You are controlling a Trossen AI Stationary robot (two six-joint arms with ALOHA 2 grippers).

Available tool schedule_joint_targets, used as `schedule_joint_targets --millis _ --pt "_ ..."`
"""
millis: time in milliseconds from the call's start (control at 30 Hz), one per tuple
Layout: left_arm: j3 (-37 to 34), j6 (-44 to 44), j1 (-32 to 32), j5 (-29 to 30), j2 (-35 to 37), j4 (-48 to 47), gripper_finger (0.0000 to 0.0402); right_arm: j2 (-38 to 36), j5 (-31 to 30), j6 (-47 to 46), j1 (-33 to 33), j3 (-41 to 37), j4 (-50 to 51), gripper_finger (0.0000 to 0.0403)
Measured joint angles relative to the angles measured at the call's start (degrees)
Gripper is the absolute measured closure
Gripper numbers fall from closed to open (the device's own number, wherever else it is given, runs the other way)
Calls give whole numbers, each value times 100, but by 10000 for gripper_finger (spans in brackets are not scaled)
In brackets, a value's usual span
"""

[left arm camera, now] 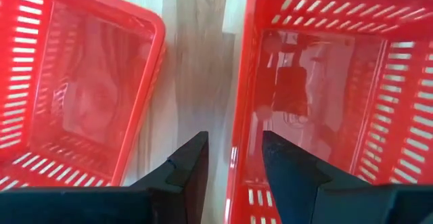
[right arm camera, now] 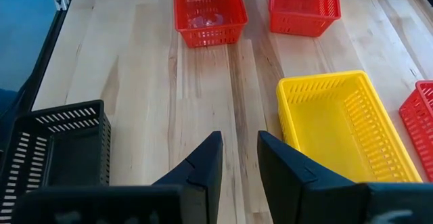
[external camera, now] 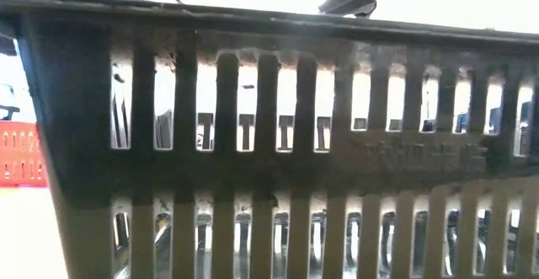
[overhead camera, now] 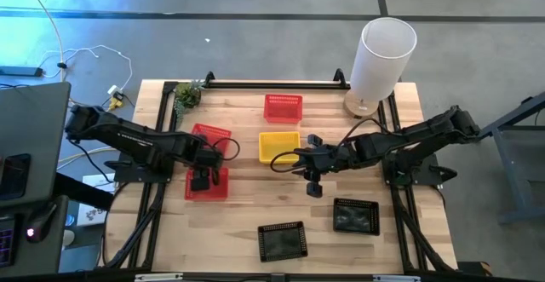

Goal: Stack baskets by color
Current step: Stack the bottom red bin on the middle red bin

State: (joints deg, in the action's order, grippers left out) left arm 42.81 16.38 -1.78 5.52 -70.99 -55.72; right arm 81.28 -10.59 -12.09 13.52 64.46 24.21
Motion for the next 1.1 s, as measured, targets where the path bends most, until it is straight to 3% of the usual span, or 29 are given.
schedule_joint_targets --millis 400,533,733,1100 --pt "-2 -52 0 -9 -780 289 280 0 0 -113 2 0 92 320" --pt "-1 -72 0 -20 -823 320 308 0 0 -113 2 -1 114 320" --pt "0 -203 0 -261 -795 329 390 0 0 -113 2 1 129 320" --pt "5 -514 -2 -458 -622 288 399 0 0 -110 2 0 129 320"
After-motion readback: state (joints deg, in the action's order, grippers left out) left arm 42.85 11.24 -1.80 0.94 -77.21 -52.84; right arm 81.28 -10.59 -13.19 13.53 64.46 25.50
